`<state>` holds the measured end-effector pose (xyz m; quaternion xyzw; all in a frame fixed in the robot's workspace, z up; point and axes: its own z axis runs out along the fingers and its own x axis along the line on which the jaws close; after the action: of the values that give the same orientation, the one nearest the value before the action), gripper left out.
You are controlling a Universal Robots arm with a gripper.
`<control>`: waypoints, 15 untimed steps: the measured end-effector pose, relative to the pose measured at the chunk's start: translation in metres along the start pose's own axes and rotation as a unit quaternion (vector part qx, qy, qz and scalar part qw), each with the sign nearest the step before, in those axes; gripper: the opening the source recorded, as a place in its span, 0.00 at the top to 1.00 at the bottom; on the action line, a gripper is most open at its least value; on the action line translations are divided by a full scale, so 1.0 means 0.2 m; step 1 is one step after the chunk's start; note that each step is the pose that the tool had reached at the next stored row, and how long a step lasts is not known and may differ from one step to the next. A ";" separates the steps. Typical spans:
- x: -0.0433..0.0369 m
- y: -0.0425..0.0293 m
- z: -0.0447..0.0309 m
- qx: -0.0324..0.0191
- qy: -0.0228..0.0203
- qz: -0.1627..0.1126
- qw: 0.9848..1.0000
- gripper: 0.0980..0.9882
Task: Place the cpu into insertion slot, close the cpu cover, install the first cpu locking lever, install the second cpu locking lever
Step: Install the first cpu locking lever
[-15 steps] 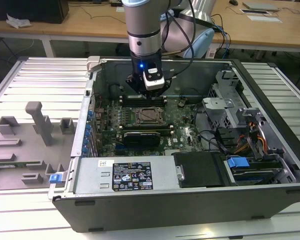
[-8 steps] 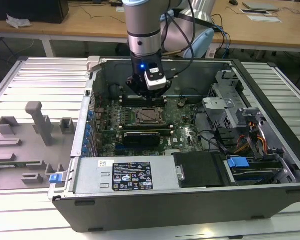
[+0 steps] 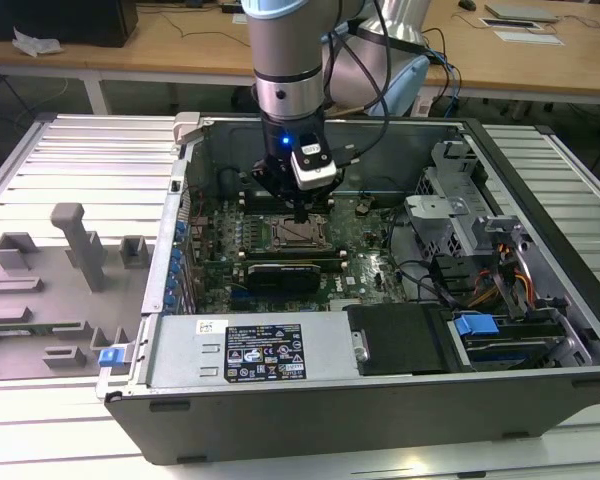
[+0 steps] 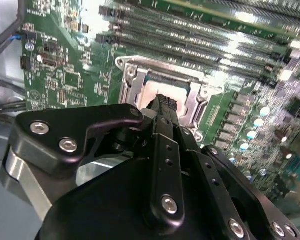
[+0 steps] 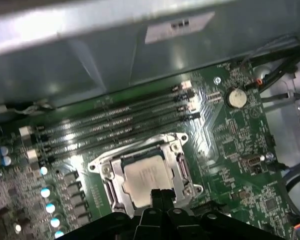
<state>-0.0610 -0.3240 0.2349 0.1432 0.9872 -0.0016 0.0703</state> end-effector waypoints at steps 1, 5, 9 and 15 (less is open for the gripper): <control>-0.002 -0.008 0.001 0.000 0.000 -0.001 1.000 0.99; -0.002 -0.008 0.001 0.000 0.002 -0.001 1.000 0.99; -0.003 -0.009 0.002 -0.001 0.016 0.000 1.000 0.99; -0.004 -0.009 0.001 -0.008 0.017 -0.062 0.998 0.99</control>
<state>-0.0608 -0.3259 0.2349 0.0806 0.9952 0.0048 0.0545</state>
